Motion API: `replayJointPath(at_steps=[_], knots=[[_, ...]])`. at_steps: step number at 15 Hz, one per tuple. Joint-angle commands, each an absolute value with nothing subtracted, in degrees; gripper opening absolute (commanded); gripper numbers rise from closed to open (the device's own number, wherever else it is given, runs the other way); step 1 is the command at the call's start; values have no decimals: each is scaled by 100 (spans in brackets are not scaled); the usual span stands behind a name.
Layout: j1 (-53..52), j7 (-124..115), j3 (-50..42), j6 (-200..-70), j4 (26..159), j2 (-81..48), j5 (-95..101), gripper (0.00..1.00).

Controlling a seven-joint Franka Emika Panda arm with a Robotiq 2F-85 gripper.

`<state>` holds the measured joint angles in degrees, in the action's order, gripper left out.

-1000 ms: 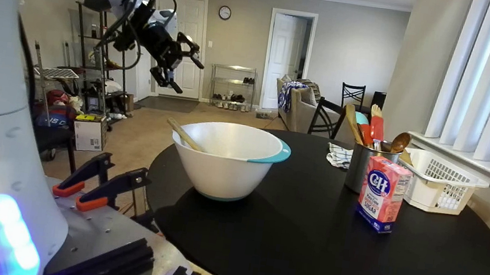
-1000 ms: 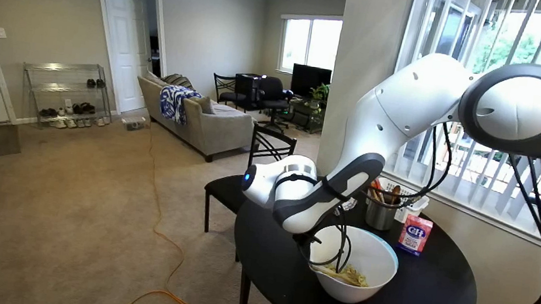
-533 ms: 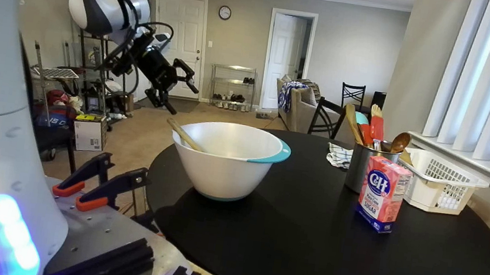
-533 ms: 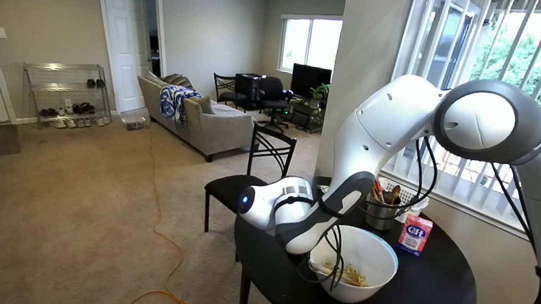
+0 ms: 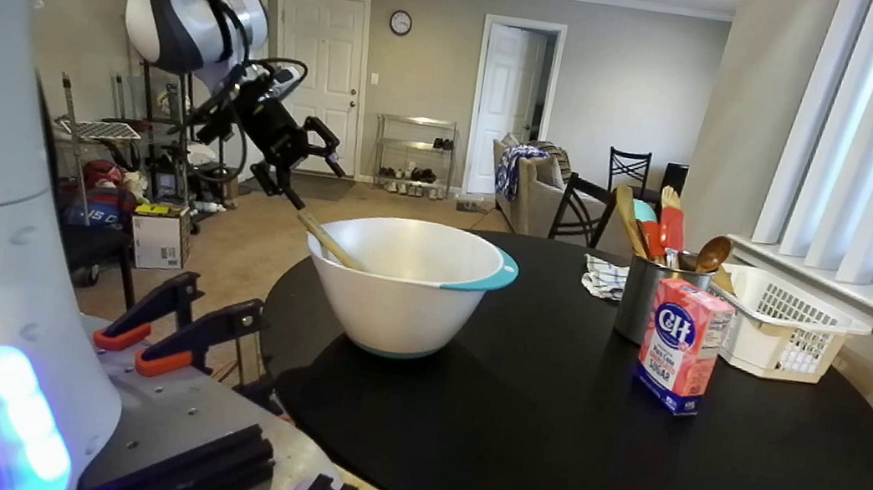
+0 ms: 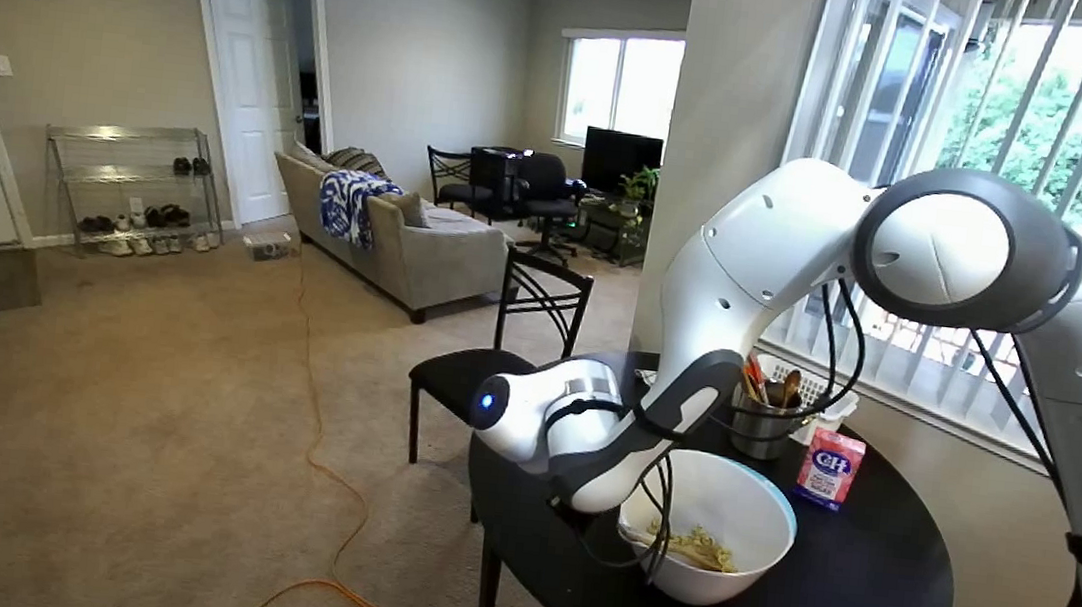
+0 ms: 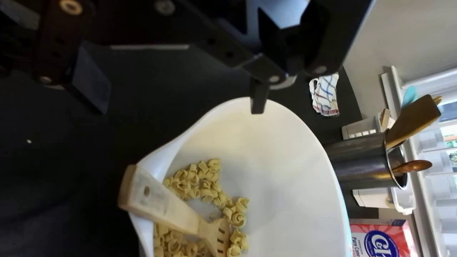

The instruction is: Stir the contents in the white bowl.

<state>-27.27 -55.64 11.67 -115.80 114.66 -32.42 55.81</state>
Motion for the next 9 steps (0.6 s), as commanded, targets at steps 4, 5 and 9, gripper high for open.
replayJointPath(at_steps=[4, 5, 9], knots=[[-2732, -5691, 1177, -11664, 11550, -3157, 5737, 100], [-2752, -5703, 1164, -11599, 11557, -3171, 5743, 100], [-2792, -5734, 1123, -11282, 11729, -3179, 5778, 100]])
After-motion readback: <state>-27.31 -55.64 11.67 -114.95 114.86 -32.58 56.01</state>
